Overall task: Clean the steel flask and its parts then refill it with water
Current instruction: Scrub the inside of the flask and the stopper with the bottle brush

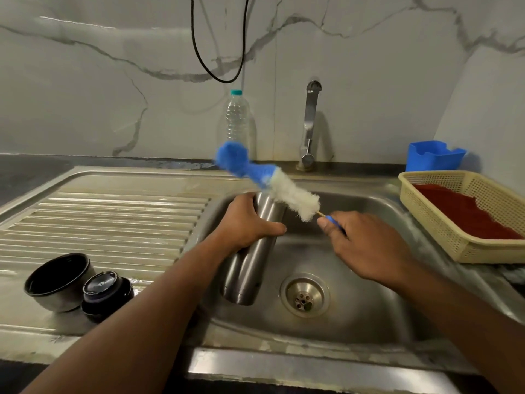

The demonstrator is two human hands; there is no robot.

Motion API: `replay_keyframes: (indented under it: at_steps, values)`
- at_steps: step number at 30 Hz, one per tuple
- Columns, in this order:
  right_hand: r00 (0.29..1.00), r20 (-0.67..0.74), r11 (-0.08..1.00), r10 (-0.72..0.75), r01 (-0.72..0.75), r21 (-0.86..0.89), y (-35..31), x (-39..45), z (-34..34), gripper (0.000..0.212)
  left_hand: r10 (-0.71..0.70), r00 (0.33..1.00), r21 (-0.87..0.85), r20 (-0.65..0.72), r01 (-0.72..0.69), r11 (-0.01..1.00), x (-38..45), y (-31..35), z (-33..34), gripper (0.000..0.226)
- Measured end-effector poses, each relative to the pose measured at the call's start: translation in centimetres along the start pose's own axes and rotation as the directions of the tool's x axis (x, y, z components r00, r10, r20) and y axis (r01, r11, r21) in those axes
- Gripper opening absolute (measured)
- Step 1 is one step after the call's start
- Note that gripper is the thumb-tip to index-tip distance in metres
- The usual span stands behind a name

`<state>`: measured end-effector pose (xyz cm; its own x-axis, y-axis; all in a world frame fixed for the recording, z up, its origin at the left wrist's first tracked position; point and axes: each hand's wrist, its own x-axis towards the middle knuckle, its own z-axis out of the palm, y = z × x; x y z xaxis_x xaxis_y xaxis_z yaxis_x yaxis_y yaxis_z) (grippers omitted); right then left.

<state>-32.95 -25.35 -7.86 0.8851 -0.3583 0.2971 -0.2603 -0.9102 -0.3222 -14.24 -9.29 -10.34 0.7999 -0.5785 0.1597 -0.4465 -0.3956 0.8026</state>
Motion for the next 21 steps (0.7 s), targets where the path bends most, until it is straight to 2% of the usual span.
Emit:
replay_keyframes:
  at_steps: [3,5,8,10,12,16,19,21]
  values:
    - [1.0,-0.003,0.999,0.02,-0.02,0.033,-0.6,-0.4,0.8,0.051,0.014,0.999,0.037,-0.051,-0.012,0.999,-0.1,-0.2,-0.1,0.055]
    - [1.0,0.013,1.0,0.018,-0.017,-0.014,-1.1,-0.6,0.8,0.048,0.055,0.996,0.019,-0.063,-0.054,0.998,-0.2,-0.1,0.0,0.056]
    - [0.999,-0.042,0.999,0.033,-0.034,-0.027,-1.0,-0.5,0.6,0.048,0.079,0.996,0.029,-0.037,-0.078,0.997,-0.3,0.0,0.2,0.057]
    - [1.0,-0.012,1.0,0.024,-0.024,-0.006,-1.4,-0.9,0.9,0.049,0.11,0.994,0.02,-0.02,-0.11,0.994,-0.6,0.1,0.1,0.049]
    - [1.0,0.006,0.998,0.018,-0.017,-0.064,-1.8,-1.1,0.8,0.047,0.149,0.989,0.004,-0.006,-0.149,0.989,-0.9,0.4,0.0,0.045]
    - [0.997,-0.055,0.996,0.057,-0.06,-0.068,-1.4,-0.9,0.6,0.048,0.104,0.994,0.1,-0.029,-0.1,0.99,-0.9,0.9,-0.1,0.051]
    - [0.998,-0.018,0.993,0.054,-0.056,-0.103,-1.6,-1.0,0.9,0.048,0.072,0.996,0.125,0.044,-0.076,0.989,-0.9,0.5,0.2,0.056]
    - [0.994,-0.055,0.993,0.09,-0.094,-0.077,-1.0,-0.7,0.9,0.049,0.024,0.993,0.176,0.115,-0.044,0.983,-0.9,0.5,0.2,0.068]
